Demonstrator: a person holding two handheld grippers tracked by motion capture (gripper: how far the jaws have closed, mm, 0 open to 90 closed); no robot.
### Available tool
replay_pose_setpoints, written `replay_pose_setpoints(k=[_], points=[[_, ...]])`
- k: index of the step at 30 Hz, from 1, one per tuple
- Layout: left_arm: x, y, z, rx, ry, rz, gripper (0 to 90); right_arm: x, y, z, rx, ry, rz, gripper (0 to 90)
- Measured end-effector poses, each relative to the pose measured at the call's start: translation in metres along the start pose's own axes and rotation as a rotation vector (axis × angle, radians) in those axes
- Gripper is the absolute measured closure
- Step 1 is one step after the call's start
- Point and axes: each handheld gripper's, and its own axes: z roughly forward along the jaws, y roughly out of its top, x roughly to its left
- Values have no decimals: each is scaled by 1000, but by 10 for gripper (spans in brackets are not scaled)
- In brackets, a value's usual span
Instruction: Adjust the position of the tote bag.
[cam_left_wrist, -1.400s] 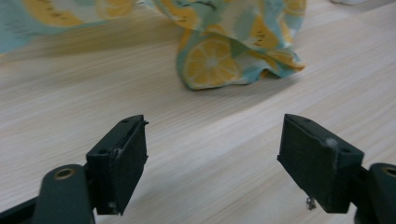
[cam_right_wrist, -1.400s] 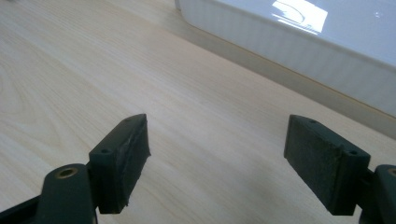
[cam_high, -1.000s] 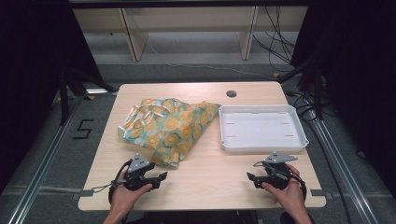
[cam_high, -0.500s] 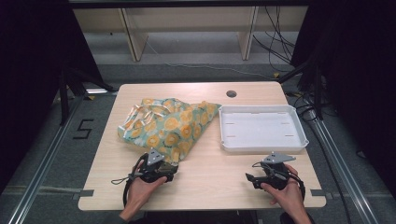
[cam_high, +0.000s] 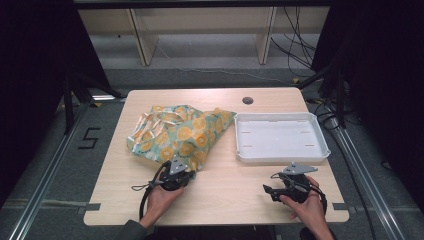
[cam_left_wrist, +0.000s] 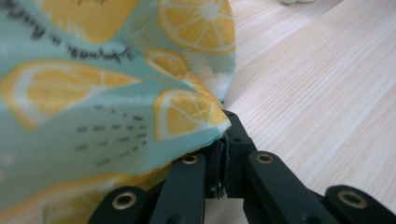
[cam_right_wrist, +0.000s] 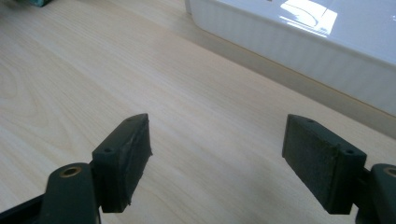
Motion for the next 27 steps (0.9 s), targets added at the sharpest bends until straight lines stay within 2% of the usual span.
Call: replay_pose_setpoints(k=[2, 3, 5, 7, 8, 10, 13, 14, 16, 17, 18, 19, 20, 23, 24, 26, 27], points=[[-8, 4, 6, -6, -9, 1, 882, 0, 0, 0, 1, 3, -6, 246], [-10, 6, 8, 5, -12, 29, 882, 0, 0, 0, -2, 1, 3, 246], [-18, 9, 16, -8, -16, 15, 881, 0, 0, 1, -5, 3, -3, 246], [-27, 17, 23, 7, -26, 18, 879, 0, 0, 0, -3, 3, 4, 246], [-27, 17, 23, 7, -26, 18, 877, 0, 0, 0, -3, 3, 4, 246], [-33, 25, 28, 14, -17, 51, 874, 0, 0, 0, -6, 3, 2, 246], [-41, 33, 38, 10, -23, 25, 864, 0, 0, 0, -3, 4, 3, 246], [-43, 36, 41, 14, -22, 42, 857, 0, 0, 0, -5, 6, 3, 246], [-47, 37, 44, 14, -29, 17, 815, 0, 0, 0, -3, 4, -2, 245], [-48, 38, 43, 27, -29, 29, 775, 1, 0, -1, 1, 6, 12, 245], [-51, 38, 42, 24, -31, 18, 735, 0, -1, 0, -2, 5, -1, 245], [-52, 38, 39, 36, -32, 38, 679, 1, 0, -1, -1, 6, 11, 245], [-52, 39, 33, 83, -56, 63, 633, 0, 0, 0, -5, 6, 2, 245], [-58, 38, 16, 59, -90, 47, 539, 0, 0, 0, -4, 6, -3, 245], [-59, 37, 12, 61, -86, 46, 539, 0, 0, 0, -4, 6, -3, 245], [-61, 33, -10, 39, -121, 46, 509, 1, 0, 0, 3, 11, 3, 245], [-61, 33, -10, 39, -121, 46, 504, 1, 0, 0, 3, 11, 3, 245]])
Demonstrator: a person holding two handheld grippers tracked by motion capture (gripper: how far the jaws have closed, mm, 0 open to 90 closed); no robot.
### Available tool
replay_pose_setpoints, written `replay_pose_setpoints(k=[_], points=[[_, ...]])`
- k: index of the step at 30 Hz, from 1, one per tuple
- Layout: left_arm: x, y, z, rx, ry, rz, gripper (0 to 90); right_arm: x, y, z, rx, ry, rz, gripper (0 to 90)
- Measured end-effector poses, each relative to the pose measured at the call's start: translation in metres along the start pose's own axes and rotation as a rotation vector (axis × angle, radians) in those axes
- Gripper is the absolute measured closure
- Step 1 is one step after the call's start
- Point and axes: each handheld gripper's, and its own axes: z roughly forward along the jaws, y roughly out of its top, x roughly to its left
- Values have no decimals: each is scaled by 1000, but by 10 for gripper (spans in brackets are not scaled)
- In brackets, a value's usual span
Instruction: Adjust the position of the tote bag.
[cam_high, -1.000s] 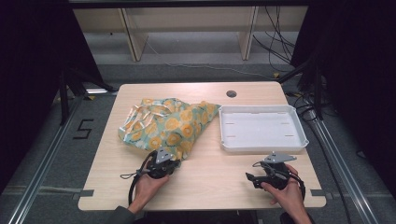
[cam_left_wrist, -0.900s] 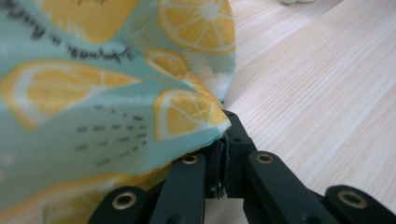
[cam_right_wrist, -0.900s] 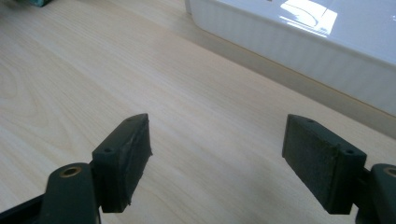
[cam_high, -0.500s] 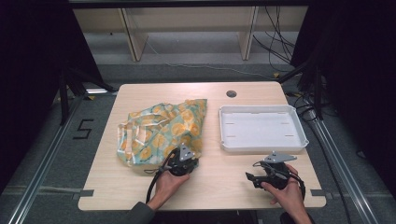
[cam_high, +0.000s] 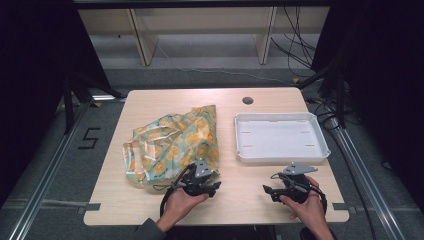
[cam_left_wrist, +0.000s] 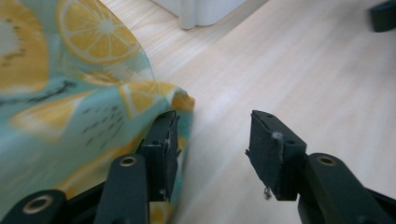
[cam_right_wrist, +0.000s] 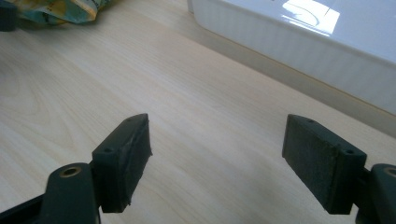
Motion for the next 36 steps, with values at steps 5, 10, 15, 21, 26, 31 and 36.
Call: replay_pose_setpoints(k=[5, 10, 15, 21, 26, 31, 36], points=[[0, -13, -34, -37, -48, 6, 493, 0, 0, 0, 2, 5, 7, 245], [19, -22, -70, -80, 0, -18, 487, 1, 0, 0, 16, 15, 9, 245], [40, -27, -98, -126, 81, -48, 462, 2, 0, 0, 6, -8, 15, 245], [71, -44, -108, -18, 190, -4, 356, 1, -1, 2, -1, -7, -13, 245], [84, -56, -97, 29, 206, -7, 363, 0, -1, 2, 1, -8, -14, 245], [85, -62, -85, 29, 149, 52, 725, 1, 0, 3, 4, 3, -11, 245], [64, -57, -69, 39, 104, 80, 854, 7, 2, 3, 4, 8, -5, 255]])
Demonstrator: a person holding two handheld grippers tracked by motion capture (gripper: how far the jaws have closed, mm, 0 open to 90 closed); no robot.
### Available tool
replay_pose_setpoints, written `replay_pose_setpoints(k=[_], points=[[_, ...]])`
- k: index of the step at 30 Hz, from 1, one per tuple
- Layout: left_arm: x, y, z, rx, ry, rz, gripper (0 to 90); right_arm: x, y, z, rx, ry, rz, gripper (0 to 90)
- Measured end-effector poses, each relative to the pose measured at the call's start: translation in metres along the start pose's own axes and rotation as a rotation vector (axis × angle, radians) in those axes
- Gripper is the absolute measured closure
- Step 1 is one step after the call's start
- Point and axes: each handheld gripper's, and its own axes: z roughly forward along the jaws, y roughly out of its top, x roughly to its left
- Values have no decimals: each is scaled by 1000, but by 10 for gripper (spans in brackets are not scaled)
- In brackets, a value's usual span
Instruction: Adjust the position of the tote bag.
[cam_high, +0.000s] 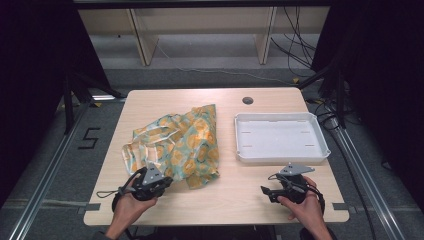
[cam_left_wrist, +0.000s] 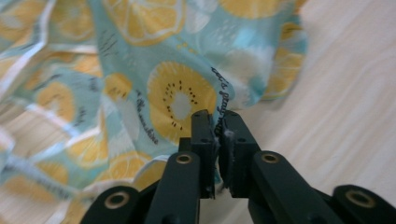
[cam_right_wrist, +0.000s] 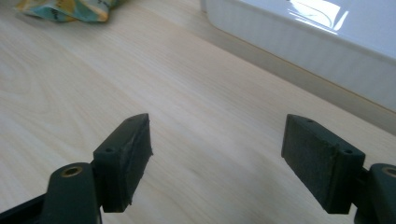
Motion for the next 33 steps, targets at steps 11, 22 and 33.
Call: replay_pose_setpoints(k=[11, 22, 33], points=[[-54, 30, 40, 40, -108, 114, 863, 30, 24, 11, -33, 85, -96, 321], [-88, 51, 52, 17, -161, 161, 800, 58, 75, 32, -102, 178, -151, 371], [-66, 20, 6, -17, -125, 58, 676, 103, 110, 75, -75, 246, -289, 326]])
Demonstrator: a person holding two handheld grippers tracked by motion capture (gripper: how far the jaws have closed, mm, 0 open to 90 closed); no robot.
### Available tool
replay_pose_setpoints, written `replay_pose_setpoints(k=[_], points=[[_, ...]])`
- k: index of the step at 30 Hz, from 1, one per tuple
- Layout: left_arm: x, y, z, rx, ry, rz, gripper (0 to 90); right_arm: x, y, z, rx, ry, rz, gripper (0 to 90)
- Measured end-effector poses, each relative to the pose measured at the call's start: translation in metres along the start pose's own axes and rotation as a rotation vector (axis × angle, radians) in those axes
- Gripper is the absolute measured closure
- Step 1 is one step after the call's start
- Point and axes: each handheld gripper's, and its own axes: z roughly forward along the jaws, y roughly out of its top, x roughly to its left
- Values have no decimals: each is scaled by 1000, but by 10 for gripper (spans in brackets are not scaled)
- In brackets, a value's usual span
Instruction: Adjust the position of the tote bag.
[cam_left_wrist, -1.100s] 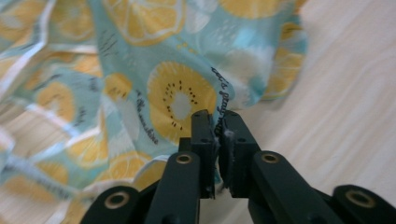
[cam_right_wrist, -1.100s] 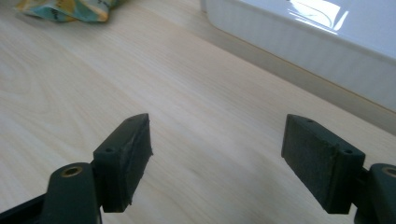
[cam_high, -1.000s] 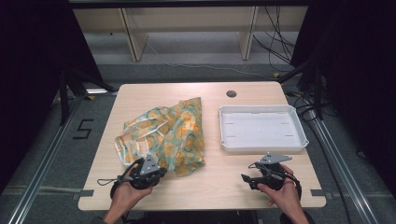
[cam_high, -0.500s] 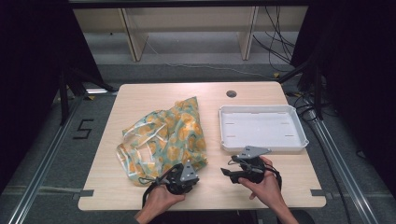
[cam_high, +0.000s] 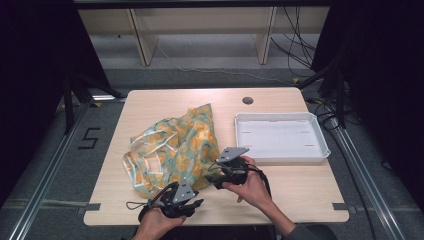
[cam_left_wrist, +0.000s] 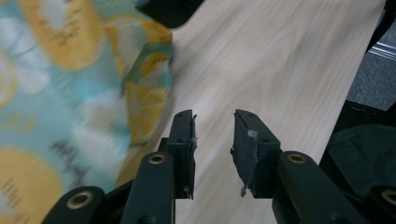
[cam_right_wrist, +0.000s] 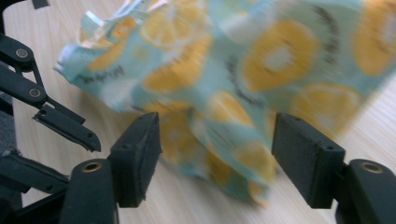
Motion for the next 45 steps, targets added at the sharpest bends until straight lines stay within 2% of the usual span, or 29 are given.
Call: replay_pose_setpoints(k=[1, 4, 7, 8, 10, 11, 12, 13, 14, 15, 16, 17, 19, 20, 21, 22, 23, 24, 26, 27, 30, 32, 34, 35, 37, 38, 41, 43, 45], points=[[1, -2, -3, -5, 7, -14, 670, 3, 3, 2, 13, -4, 0, 319], [6, -7, -11, -19, 25, -47, 652, 9, 9, 13, 67, -51, -80, 403], [13, -9, -19, -34, 48, -63, 618, 5, 8, 22, 106, -106, -104, 705], [15, -10, -22, -51, 47, -83, 603, -2, 7, 23, 127, -139, -166, 859], [20, -10, -29, -72, 62, -98, 596, -4, 6, 22, 123, -149, -176, 889], [24, -9, -34, -80, 72, -97, 589, -5, 5, 18, 140, -161, -151, 899], [28, -8, -40, -80, 89, -99, 580, -13, 5, 17, 131, -161, -217, 900], [33, -7, -47, -99, 100, -118, 570, -14, 3, 12, 137, -174, -162, 900], [36, -7, -52, -115, 113, -130, 561, -23, 4, 8, 121, -176, -210, 900], [40, -6, -56, -127, 131, -134, 553, -27, 3, 3, 123, -196, -168, 900], [46, -6, -61, -117, 143, -118, 550, -34, 3, 0, 117, -203, -160, 900], [48, -6, -62, -140, 160, -152, 541, -41, 3, -3, 114, -210, -156, 900], [60, -7, -67, -101, 195, -123, 518, -52, 4, -8, 102, -220, -137, 900], [66, -9, -66, -113, 225, -153, 509, -57, 4, -9, 105, -226, -135, 900], [74, -10, -68, -94, 240, -148, 493, -61, 5, -10, 105, -236, -135, 900], [79, -12, -65, -116, 266, -203, 487, -66, 6, -10, 101, -239, -137, 900], [89, -14, -66, -84, 280, -187, 472, -69, 8, -10, 99, -243, -138, 900], [96, -16, -63, -101, 312, -226, 449, -72, 9, -10, 99, -251, -134, 900], [116, -20, -62, -26, 365, -222, 414, -79, 13, -9, 88, -259, -132, 897], [126, -22, -59, 6, 379, -232, 366, -82, 15, -9, 81, -258, -106, 890], [156, -29, -44, 51, 415, -296, 355, -84, 15, -10, 77, -254, -101, 873], [169, -31, -34, 52, 448, -327, 348, -84, 14, -10, 72, -250, -92, 806], [180, -33, -25, 89, 461, -332, 350, -82, 14, -12, 76, -238, -58, 691], [185, -34, -21, 102, 446, -334, 350, -82, 14, -15, 67, -243, -30, 636], [194, -38, -11, 96, 408, -390, 345, -81, 14, -19, 66, -231, 4, 544], [197, -40, -8, 104, 396, -399, 361, -80, 13, -23, 68, -214, 23, 510], [198, -45, -4, 113, 350, -355, 635, -72, 9, -38, 39, -196, 76, 444], [195, -45, -5, 119, 353, -310, 786, -66, 4, -45, 12, -177, 86, 425], [191, -46, -10, 112, 357, -296, 850, -59, 0, -53, 35, -124, 106, 409]])
